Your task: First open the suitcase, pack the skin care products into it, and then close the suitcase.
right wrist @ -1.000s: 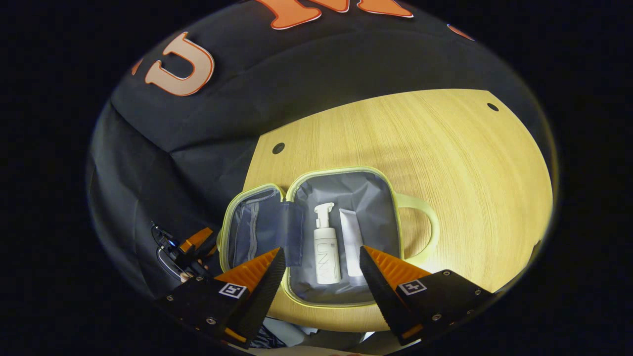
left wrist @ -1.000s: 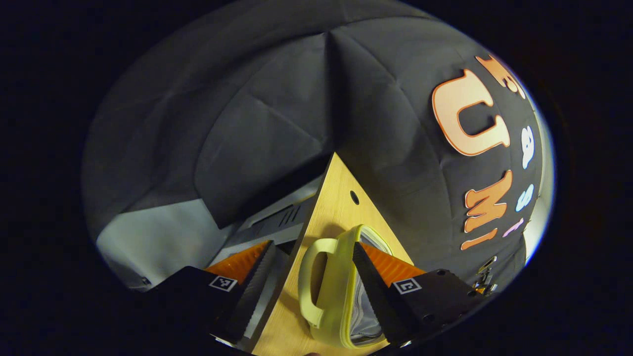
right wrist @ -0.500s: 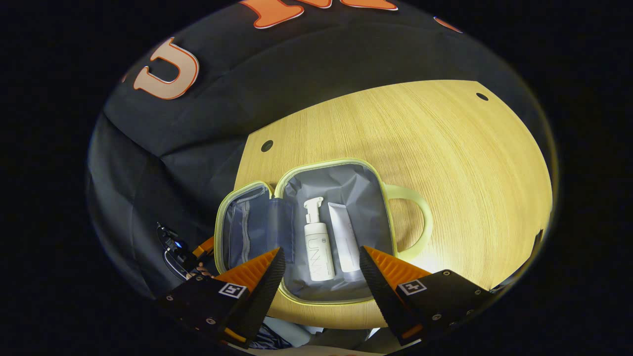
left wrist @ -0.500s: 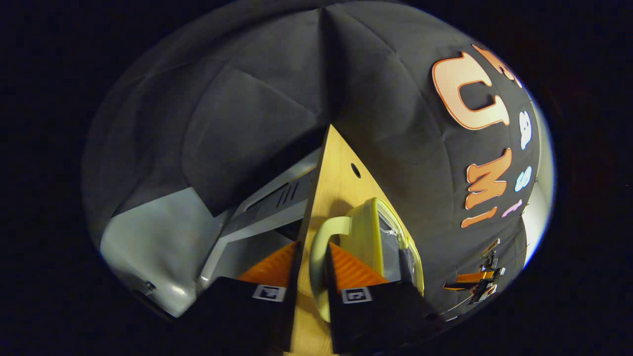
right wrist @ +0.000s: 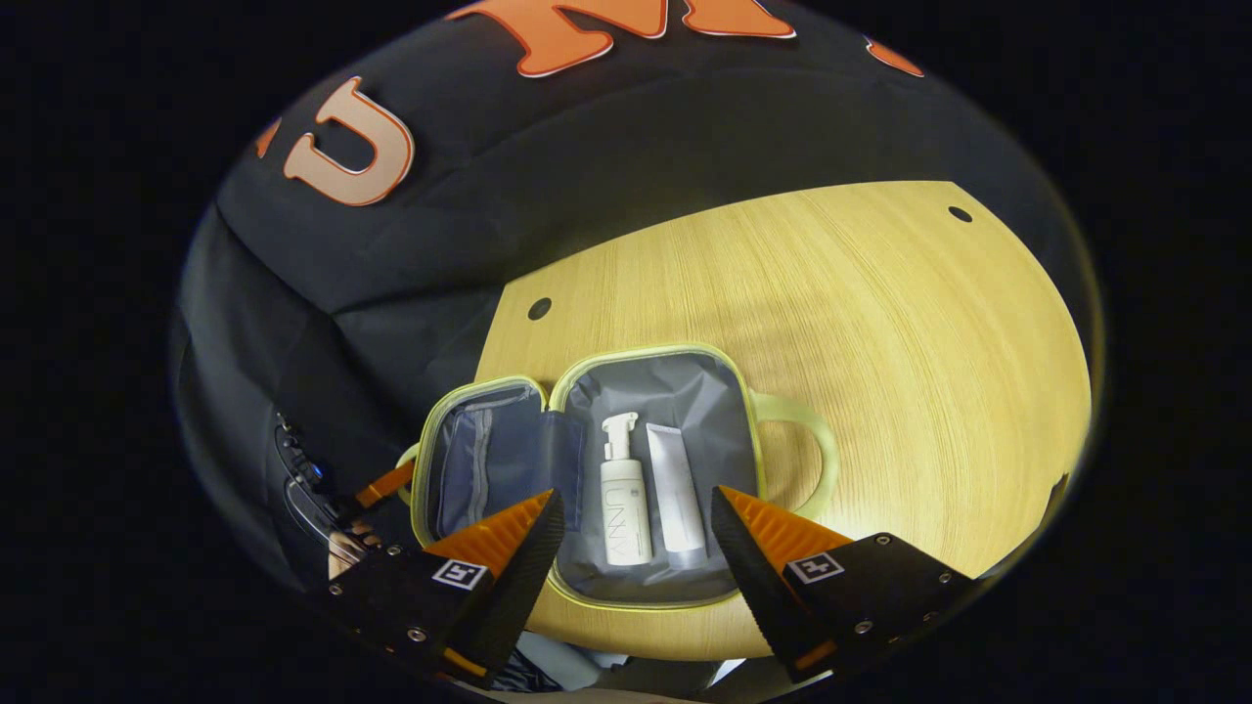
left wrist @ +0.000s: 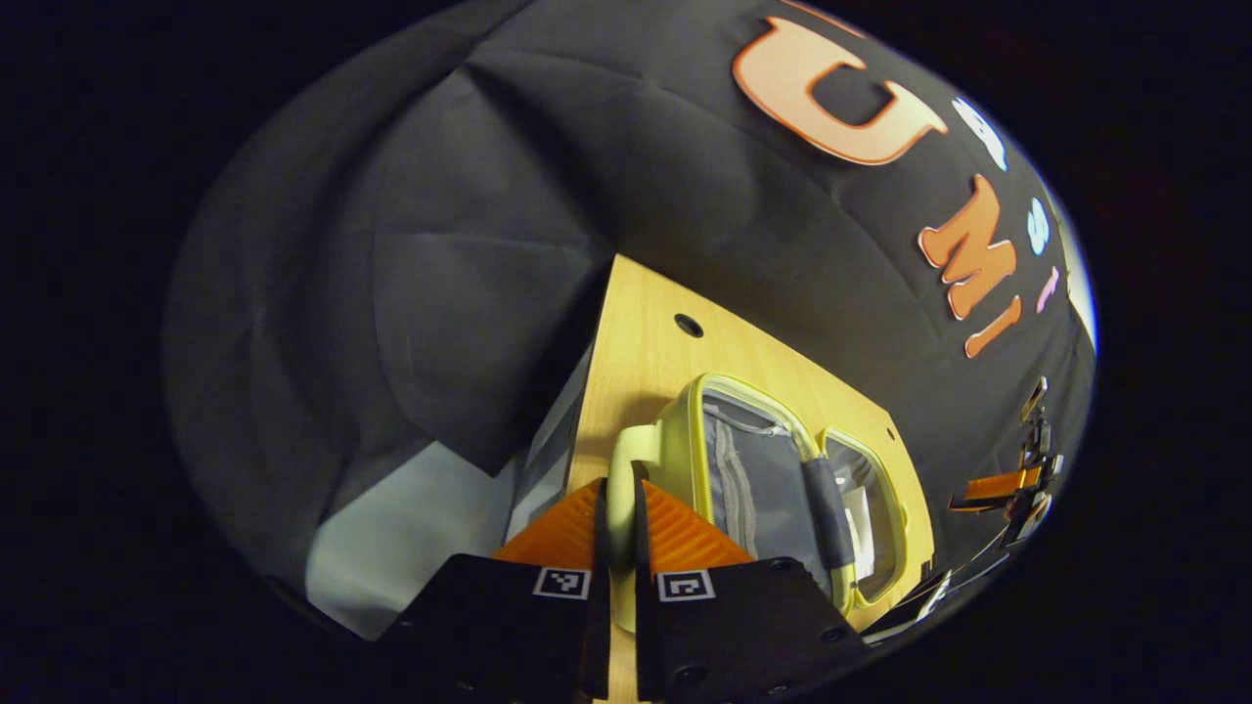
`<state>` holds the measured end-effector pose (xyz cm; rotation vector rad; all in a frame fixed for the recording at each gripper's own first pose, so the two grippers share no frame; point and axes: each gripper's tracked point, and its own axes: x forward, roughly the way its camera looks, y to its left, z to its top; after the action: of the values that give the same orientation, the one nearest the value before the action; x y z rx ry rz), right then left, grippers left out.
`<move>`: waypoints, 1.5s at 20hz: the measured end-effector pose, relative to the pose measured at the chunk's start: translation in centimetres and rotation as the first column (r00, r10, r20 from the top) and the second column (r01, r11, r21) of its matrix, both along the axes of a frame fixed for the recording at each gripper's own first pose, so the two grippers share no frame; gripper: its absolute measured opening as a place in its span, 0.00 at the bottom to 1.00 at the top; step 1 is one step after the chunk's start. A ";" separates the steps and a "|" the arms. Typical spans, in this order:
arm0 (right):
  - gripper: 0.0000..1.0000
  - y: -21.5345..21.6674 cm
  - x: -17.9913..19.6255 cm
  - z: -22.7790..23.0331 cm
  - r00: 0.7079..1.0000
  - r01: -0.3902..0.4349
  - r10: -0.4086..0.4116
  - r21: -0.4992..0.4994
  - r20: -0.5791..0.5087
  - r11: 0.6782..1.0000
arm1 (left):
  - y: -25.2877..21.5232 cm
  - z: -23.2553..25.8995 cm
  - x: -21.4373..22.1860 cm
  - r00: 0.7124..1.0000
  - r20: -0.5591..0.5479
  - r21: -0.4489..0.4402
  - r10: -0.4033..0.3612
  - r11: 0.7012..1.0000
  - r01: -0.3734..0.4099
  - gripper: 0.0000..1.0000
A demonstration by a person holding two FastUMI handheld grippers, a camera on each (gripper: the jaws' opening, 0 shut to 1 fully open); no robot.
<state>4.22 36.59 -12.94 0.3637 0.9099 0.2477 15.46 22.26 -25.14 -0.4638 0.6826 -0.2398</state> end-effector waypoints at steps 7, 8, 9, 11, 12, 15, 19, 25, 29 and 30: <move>0.96 -5.2 1.0 3.6 0.991 -0.023 0.023 0.001 0.135 1.000 | -5.6 13.4 -1.5 0.993 0.106 0.151 -0.050 0.988 0.033 0.11; 0.96 -6.3 1.3 4.3 0.988 -0.025 0.025 0.003 0.155 1.000 | -7.1 15.4 -1.8 0.990 0.127 0.161 -0.055 0.986 0.034 0.11; 0.96 -7.3 1.4 4.8 0.984 -0.025 0.024 0.003 0.178 1.000 | -8.8 17.4 -2.1 0.987 0.146 0.168 -0.061 0.985 0.036 0.11; 0.96 -9.8 1.8 6.2 0.974 -0.019 0.019 -0.003 0.226 1.000 | -12.6 20.2 -2.5 0.982 0.172 0.193 -0.075 0.980 0.041 0.11; 0.96 -11.0 2.1 6.8 0.968 -0.017 0.019 -0.008 0.252 1.000 | -14.4 21.1 -2.8 0.979 0.182 0.211 -0.086 0.976 0.046 0.11; 0.95 -15.0 2.5 8.9 0.944 -0.006 0.017 -0.034 0.329 0.999 | -20.4 23.3 -3.0 0.971 0.209 0.269 -0.117 0.961 0.058 0.11; 0.95 -20.6 2.2 10.0 0.915 0.012 0.018 -0.073 0.403 0.997 | -28.8 23.9 -3.2 0.963 0.221 0.348 -0.154 0.935 0.070 0.11; 0.95 -28.8 1.9 8.8 0.904 0.024 0.030 -0.120 0.426 0.992 | -42.5 20.3 -2.4 0.953 0.201 0.446 -0.227 0.887 0.117 0.11; 0.95 -33.2 2.2 7.3 0.903 0.047 0.014 -0.132 0.429 0.990 | -49.7 15.0 -1.1 0.953 0.139 0.518 -0.270 0.840 0.163 0.11; 0.95 -34.0 2.2 6.8 0.904 0.052 0.012 -0.139 0.427 0.989 | -51.6 13.3 -0.7 0.954 0.120 0.535 -0.275 0.827 0.171 0.11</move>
<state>6.43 2.59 -6.12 0.1695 0.4857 0.2283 14.81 -29.36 -11.83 0.1652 0.5805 -0.3049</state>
